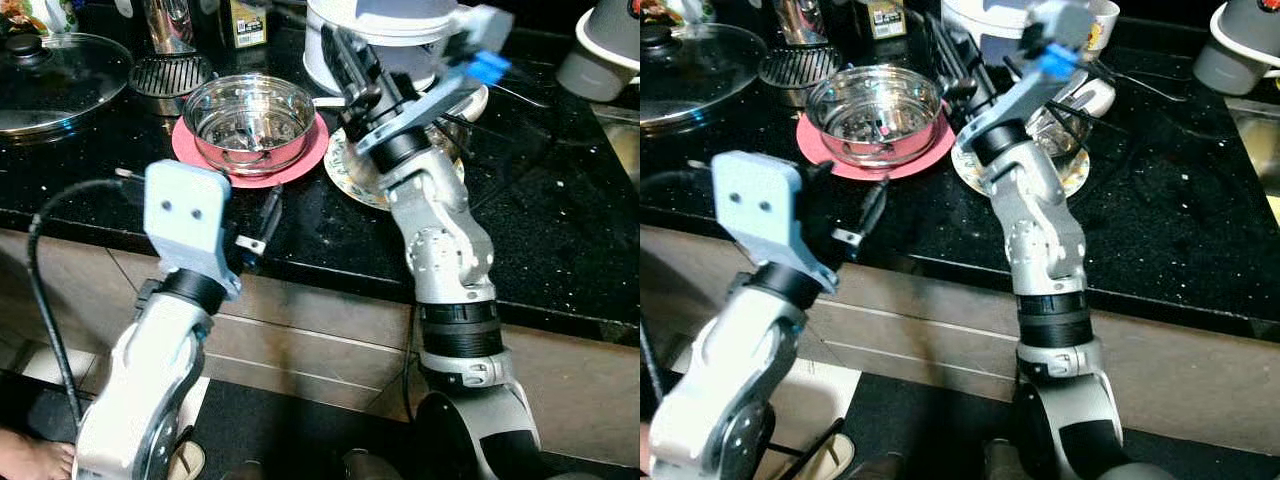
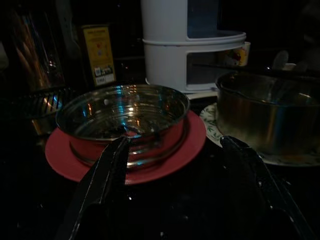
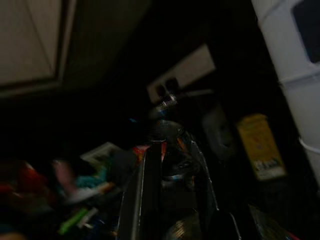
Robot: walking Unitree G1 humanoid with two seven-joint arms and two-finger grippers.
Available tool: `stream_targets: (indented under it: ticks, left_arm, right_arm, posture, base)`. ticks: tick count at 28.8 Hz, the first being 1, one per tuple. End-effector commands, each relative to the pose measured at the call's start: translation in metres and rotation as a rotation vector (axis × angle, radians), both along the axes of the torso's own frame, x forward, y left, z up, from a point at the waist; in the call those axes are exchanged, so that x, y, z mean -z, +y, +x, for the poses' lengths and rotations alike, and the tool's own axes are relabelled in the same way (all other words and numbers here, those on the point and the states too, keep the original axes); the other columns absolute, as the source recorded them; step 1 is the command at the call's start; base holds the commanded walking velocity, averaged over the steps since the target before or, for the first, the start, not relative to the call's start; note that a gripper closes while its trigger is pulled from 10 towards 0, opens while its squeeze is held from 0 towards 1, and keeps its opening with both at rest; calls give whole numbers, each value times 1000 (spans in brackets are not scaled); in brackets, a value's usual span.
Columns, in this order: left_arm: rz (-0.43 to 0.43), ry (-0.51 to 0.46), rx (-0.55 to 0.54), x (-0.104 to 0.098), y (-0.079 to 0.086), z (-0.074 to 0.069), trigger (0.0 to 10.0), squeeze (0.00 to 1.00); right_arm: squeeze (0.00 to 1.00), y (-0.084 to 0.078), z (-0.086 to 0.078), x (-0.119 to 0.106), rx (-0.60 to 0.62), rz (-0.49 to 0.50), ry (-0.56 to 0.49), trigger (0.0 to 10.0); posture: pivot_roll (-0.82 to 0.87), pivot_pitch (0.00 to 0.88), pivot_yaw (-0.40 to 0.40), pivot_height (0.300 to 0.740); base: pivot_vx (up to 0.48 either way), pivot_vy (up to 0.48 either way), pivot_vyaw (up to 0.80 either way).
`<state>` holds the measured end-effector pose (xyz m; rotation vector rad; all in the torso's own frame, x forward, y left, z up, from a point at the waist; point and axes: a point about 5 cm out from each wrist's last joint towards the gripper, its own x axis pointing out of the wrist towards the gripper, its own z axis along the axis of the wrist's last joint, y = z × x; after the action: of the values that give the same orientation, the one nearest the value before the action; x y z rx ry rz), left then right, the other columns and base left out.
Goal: Kitchen organization
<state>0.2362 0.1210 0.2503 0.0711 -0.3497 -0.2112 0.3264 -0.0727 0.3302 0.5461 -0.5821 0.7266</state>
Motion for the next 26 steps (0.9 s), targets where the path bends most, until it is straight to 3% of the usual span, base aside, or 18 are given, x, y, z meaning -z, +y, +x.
stream_targets:
  ticks: [1, 4, 11, 17, 23, 26]
  left_arm:
    - [7, 4, 2, 1, 1, 2, 10000, 0]
    - [9, -2, 0, 0, 1, 3, 10000, 0]
    - [7, -3, 9, 0, -1, 5, 10000, 0]
    - [18, 62, 57, 17, -10, 1, 10000, 0]
    - [30, 94, 94, 24, -15, -3, 10000, 0]
    - [44, 118, 115, 31, -20, -5, 10000, 0]
  right_arm:
    - [0, -1, -4, -8, -33, 25, -23, 10000]
    - [0, -5, -2, -10, -30, 38, -9, 10000]
    - [0, -26, 8, -9, 41, 53, 56, 10000]
    - [0, -52, 18, -9, 149, 48, 77, 10000]
    - [0, -65, 22, -11, 221, 44, 79, 10000]
    - [0, -80, 30, -7, 347, 11, 117, 10000]
  posture:
    - [75, 129, -74, 740]
    - [75, 129, -75, 740]
    - [71, 125, -72, 740]
    - [65, 123, -69, 740]
    - [69, 119, -67, 740]
    - [69, 117, -67, 740]
  base:
    - [0, 0, 0]
    - [0, 0, 0]
    - [0, 0, -800]
    - [0, 0, -800]
    - [0, 0, -800]
    - [0, 0, -800]
